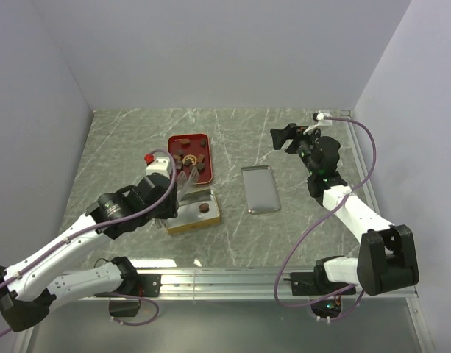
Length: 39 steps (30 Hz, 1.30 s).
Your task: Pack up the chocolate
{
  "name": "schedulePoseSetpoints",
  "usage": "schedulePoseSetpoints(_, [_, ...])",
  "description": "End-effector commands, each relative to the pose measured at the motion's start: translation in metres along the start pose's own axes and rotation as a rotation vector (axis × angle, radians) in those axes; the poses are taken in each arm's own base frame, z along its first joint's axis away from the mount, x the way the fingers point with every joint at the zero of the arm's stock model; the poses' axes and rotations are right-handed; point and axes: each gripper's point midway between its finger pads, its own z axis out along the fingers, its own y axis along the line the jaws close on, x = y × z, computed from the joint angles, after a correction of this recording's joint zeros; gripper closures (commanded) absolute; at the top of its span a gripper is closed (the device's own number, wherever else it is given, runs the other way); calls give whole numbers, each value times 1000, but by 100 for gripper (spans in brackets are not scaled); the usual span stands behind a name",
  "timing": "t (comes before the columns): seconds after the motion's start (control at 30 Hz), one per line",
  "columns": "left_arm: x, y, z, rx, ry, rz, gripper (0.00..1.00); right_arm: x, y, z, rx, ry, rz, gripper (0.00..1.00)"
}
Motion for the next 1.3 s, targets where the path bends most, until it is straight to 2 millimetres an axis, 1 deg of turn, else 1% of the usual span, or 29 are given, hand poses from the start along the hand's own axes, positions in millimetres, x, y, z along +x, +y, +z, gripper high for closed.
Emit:
schedulePoseSetpoints(0.0, [-42, 0, -2, -48, -152, -13, 54, -27, 9, 2, -38, -78, -6, 13])
schedulePoseSetpoints(0.03, [-47, 5, 1, -94, -171, -12, 54, -27, 9, 2, -38, -80, -6, 13])
schedulePoseSetpoints(0.07, [-48, 8, 3, -122, -175, -9, 54, -26, 9, 3, -37, -75, -4, 13])
schedulePoseSetpoints(0.13, [-50, 10, 12, -161, -169, 9, 54, -25, 9, 4, -37, -72, -4, 13])
schedulePoseSetpoints(0.17, [-55, 11, 16, -183, -189, 6, 54, -25, 8, 4, -35, -73, -4, 13])
schedulePoseSetpoints(0.23, [-54, 13, 27, -224, -174, 37, 54, -24, 8, 5, -36, -69, -3, 13])
schedulePoseSetpoints(0.3, [-58, 15, 35, -260, -182, 47, 54, -22, 7, 6, -35, -66, -4, 13])
schedulePoseSetpoints(0.33, [-56, 16, 43, -281, -166, 68, 54, -22, 7, 6, -32, -64, -4, 13])
schedulePoseSetpoints(0.37, [-56, 17, 46, -293, -164, 79, 54, -22, 6, 6, -31, -65, -4, 13])
schedulePoseSetpoints(0.4, [-60, 19, 50, -311, -177, 74, 54, -20, 5, 7, -28, -61, -5, 13])
schedulePoseSetpoints(0.43, [-58, 22, 55, -329, -164, 94, 54, -20, 4, 7, -24, -61, -5, 13])
schedulePoseSetpoints(0.57, [-60, 37, 69, -386, -147, 98, 53, -16, 2, 10, -23, -48, -3, 13])
schedulePoseSetpoints(0.6, [-56, 38, 72, -385, -133, 113, 53, -16, 3, 10, -24, -48, -1, 13])
schedulePoseSetpoints(0.73, [-56, 34, 85, -359, -126, 128, 53, -14, 1, 11, -22, -42, -2, 13])
schedulePoseSetpoints(0.93, [-55, 32, 97, -330, -112, 151, 52, -11, 0, 13, -19, -33, 1, 13])
schedulePoseSetpoints(1.1, [-51, 33, 108, -328, -84, 165, 52, -11, 0, 14, -21, -31, 1, 13])
schedulePoseSetpoints(1.2, [-44, 33, 117, -331, -53, 178, 53, -10, -1, 14, -18, -31, -1, 13])
schedulePoseSetpoints(1.27, [-43, 36, 119, -348, -45, 179, 53, -10, -1, 14, -18, -31, -1, 13])
